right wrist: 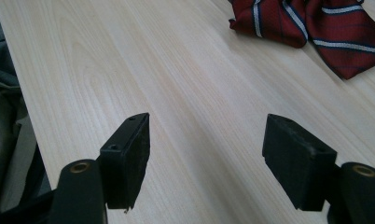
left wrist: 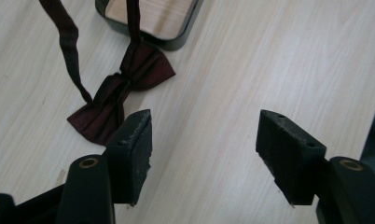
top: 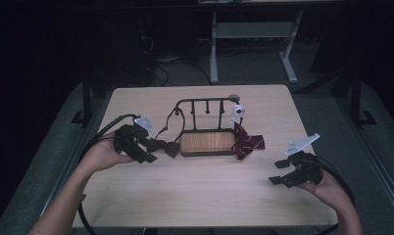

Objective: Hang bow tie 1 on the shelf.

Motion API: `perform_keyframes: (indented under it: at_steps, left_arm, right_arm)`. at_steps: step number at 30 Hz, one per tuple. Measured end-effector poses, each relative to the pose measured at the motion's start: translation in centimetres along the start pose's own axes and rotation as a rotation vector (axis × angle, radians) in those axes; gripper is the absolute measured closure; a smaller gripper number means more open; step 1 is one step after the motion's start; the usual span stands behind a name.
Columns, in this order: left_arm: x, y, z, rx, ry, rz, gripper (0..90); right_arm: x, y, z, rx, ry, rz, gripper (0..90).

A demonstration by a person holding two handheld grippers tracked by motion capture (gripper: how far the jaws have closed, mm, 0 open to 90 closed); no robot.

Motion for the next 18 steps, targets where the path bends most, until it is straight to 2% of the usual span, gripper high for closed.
perform_keyframes:
  at_steps: [12,18]
  left_arm:
    - [-0.9,0.3,0.8,0.021,0.028,-0.022,35.6]
    - [-1.6,0.9,1.7,0.016,0.029,-0.021,35.5]
  right_arm:
    - [-0.2,0.0,0.2,0.000,-0.005,0.004,31.6]
    - [-0.3,0.1,0.4,0.001,-0.008,-0.002,31.6]
Point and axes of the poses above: each handheld gripper's, and its own axes: z roughly forward along the jaws, x roughly out of its top, y roughly to its right, the point moved 6 cm from there along z, roughly forward along the jaws, and after that the axes turned 8 degrees about z, right-handed, at the moved point
